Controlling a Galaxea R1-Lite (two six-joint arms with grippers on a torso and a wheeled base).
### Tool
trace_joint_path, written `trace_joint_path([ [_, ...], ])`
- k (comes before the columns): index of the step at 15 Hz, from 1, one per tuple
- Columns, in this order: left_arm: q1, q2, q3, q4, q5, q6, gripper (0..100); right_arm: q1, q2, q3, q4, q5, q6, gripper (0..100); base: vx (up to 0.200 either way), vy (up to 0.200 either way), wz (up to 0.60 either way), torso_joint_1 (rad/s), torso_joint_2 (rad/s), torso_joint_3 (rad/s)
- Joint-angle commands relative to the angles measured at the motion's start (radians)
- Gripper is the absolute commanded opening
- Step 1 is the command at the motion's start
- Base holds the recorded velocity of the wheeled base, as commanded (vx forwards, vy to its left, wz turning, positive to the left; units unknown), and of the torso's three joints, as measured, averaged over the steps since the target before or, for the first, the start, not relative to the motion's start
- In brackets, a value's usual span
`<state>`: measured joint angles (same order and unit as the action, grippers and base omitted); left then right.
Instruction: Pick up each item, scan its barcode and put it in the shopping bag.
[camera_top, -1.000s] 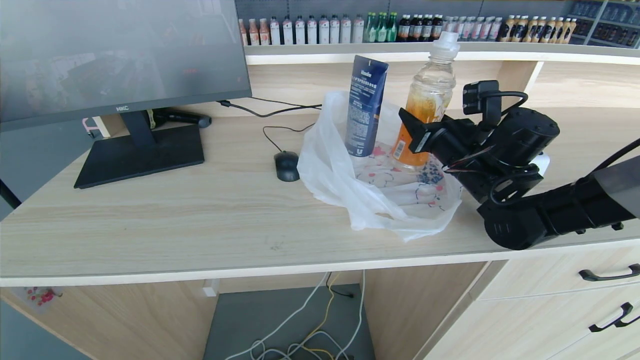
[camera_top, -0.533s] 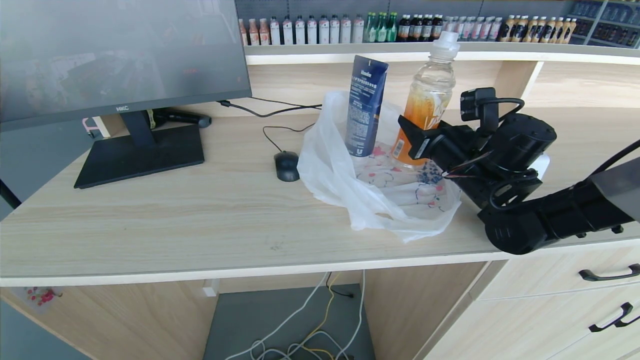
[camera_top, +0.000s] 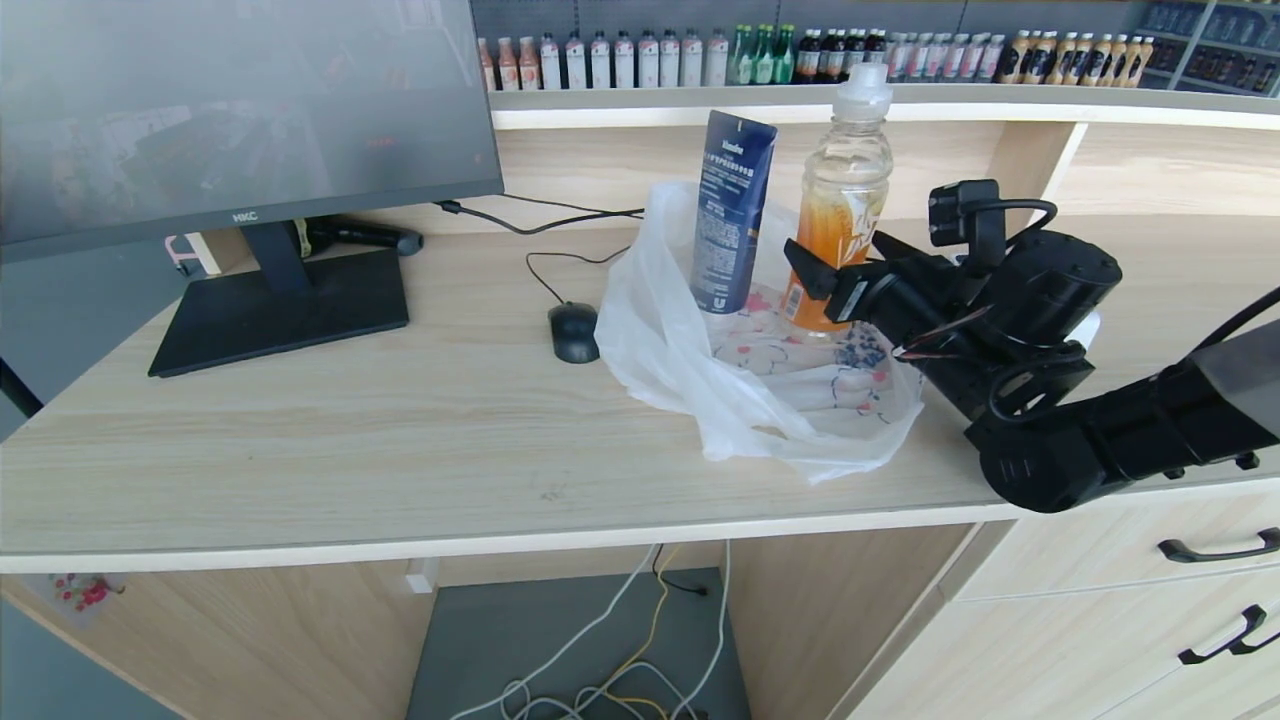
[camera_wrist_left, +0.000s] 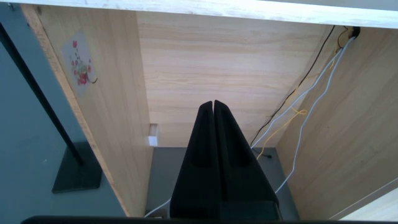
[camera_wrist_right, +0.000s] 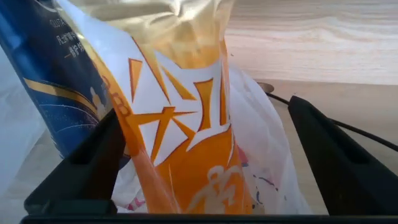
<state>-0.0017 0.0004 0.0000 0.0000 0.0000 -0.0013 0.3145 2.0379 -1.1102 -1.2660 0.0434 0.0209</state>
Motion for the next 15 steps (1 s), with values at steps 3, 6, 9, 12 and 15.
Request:
trace_joint_path([
  [3,0.0,0.0,0.0,0.0,0.0,0.0,0,-0.002,-0.036,0.007,-0.003,0.004,-0.001,100,0.0,0.0,0.0,0.0,0.0,0.0],
  [6,0.0,0.0,0.0,0.0,0.0,0.0,0,-0.002,-0.102,0.036,-0.003,0.003,-0.002,100,0.0,0.0,0.0,0.0,0.0,0.0],
  [9,0.0,0.0,0.0,0.0,0.0,0.0,0,-0.003,-0.269,0.178,-0.004,0.003,-0.004,100,0.0,0.0,0.0,0.0,0.0,0.0],
  [12,0.0,0.0,0.0,0.0,0.0,0.0,0,-0.003,-0.479,0.379,-0.004,0.024,-0.021,100,0.0,0.0,0.0,0.0,0.0,0.0],
  [15,0.0,0.0,0.0,0.0,0.0,0.0,0,0.003,-0.717,0.676,-0.004,0.024,-0.039,100,0.0,0.0,0.0,0.0,0.0,0.0],
])
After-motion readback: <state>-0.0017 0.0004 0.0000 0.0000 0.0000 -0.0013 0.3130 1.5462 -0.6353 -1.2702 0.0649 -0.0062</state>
